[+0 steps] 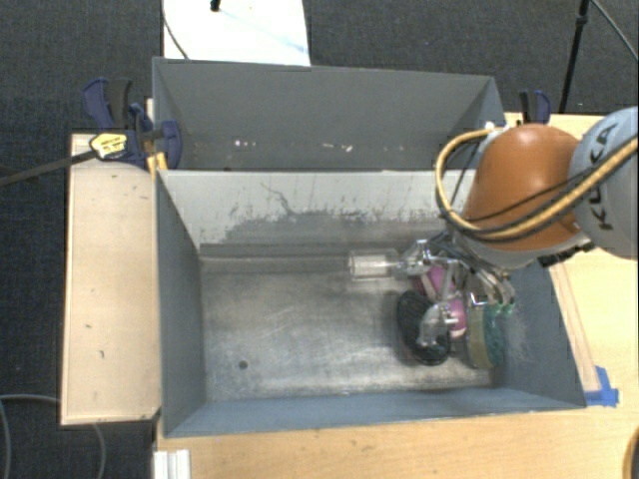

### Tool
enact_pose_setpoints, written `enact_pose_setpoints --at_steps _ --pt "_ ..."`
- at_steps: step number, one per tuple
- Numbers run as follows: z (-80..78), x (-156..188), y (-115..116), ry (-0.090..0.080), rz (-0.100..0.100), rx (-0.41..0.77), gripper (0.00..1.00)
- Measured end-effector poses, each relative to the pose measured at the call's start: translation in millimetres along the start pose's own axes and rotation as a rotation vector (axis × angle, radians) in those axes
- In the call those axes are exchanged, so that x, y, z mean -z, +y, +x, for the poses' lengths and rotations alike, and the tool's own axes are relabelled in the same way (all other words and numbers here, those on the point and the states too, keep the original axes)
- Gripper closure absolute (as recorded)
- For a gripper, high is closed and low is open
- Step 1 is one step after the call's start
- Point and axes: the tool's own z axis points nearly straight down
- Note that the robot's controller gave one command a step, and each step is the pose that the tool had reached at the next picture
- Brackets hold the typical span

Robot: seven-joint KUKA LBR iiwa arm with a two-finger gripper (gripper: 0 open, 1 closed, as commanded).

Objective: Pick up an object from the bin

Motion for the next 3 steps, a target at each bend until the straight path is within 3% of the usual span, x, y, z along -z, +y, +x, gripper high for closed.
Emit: enact_pose_setpoints --at_steps 1,2,3 --pt "-0.4 -1.0 2.2 0.001 -0.002 0.000 1.00" --pt "-46.7 114.6 -53.7 -0.012 0.003 0.084 1.00" --pt "-44.3 109.4 -50.9 -0.001 -0.002 0.083 0.00"
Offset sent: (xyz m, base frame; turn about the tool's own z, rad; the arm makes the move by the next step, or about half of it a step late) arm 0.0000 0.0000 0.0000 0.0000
